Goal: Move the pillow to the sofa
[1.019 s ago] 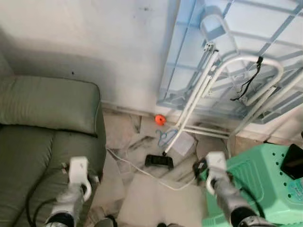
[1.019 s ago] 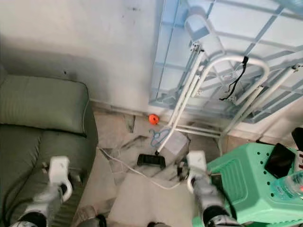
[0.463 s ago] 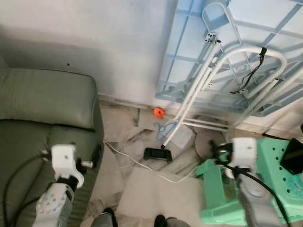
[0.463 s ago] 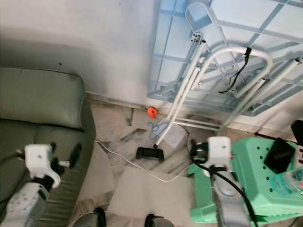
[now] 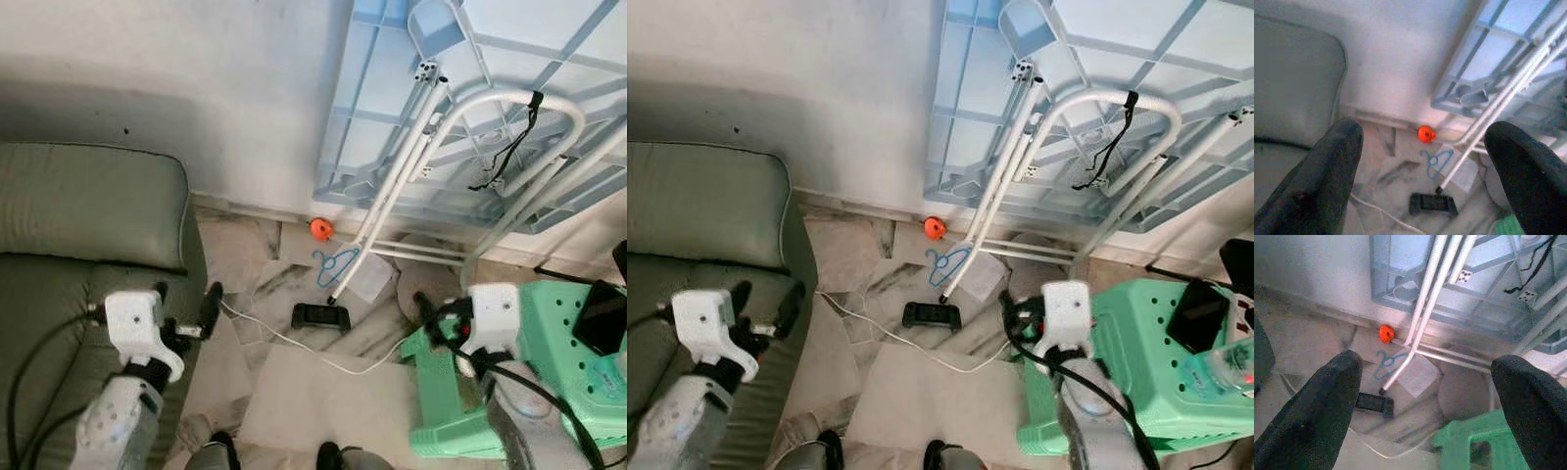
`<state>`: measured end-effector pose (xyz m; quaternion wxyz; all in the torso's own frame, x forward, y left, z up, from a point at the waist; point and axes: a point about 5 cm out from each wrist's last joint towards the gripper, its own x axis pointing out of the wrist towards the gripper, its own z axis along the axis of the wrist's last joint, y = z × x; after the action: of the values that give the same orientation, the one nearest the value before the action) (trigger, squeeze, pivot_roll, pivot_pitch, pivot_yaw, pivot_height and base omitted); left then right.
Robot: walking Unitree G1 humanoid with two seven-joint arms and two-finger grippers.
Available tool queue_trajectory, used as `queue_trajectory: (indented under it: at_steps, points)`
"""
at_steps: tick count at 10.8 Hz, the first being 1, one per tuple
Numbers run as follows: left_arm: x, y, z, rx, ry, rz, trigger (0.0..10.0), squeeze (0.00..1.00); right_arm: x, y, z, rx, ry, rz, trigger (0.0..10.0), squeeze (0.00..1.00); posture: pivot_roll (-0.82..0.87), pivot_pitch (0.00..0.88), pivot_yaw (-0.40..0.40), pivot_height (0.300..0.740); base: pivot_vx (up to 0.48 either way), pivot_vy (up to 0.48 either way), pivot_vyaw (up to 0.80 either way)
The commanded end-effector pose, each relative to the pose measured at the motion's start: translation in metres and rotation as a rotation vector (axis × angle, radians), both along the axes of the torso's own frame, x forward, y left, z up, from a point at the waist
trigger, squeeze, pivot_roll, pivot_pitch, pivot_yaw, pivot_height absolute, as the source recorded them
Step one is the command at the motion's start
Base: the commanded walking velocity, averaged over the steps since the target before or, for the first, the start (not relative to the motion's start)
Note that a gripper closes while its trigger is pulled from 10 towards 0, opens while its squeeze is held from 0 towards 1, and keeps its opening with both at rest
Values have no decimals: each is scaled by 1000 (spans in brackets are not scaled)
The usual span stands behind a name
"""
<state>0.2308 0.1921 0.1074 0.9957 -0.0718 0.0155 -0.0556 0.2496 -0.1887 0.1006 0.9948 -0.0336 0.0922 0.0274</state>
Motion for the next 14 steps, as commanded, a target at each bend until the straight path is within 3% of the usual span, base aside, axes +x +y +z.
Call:
queue_trajectory:
  at_steps: [1,2,3,5,7,8,9,10,11,12,13,14]
  points:
    - [3,1,10,1,-36,9,10000,0,-1,-9,10,5,-49,-36,10000,0,-84,171,-128,740,0,0,0]
    - [10,9,16,-64,-99,79,10000,0,-2,-20,22,-156,-142,-97,10000,0,-88,177,-129,740,0,0,0]
    - [9,16,15,-81,-169,136,10000,0,-7,-27,22,-220,-149,-151,10000,0,-90,177,-127,740,0,0,0]
    - [3,30,5,-61,-177,260,10000,0,-19,-31,16,-248,-140,-154,10000,0,-88,178,-120,740,0,0,0]
    - [7,14,16,-128,-303,177,10000,0,-10,-17,16,-224,-166,-109,10000,0,-64,179,-133,740,0,0,0]
    - [12,0,14,-56,-182,39,10000,0,-1,-6,18,-209,-179,-65,10000,0,-38,181,-146,740,0,0,0]
    - [14,-8,20,-45,-183,-52,10000,0,4,1,20,-212,-196,-31,10000,0,-31,179,-145,740,0,0,0]
    - [17,-9,29,24,-204,-60,10000,0,6,4,21,-211,-204,-14,10000,0,-31,175,-138,740,0,0,0]
    - [19,-6,39,10,-305,25,10000,0,5,6,21,-173,-199,-3,10000,0,-39,172,-125,740,0,0,0]
    - [17,-5,32,6,-262,67,10000,0,4,6,24,-187,-217,-31,10000,0,-44,169,-122,740,0,0,0]
    - [12,13,31,-10,-272,217,10000,0,4,3,25,-186,-219,-58,10000,0,-48,172,-117,740,0,0,0]
    - [9,25,32,-5,-286,277,10000,0,5,0,24,-179,-215,-67,10000,0,-38,173,-122,740,0,0,0]
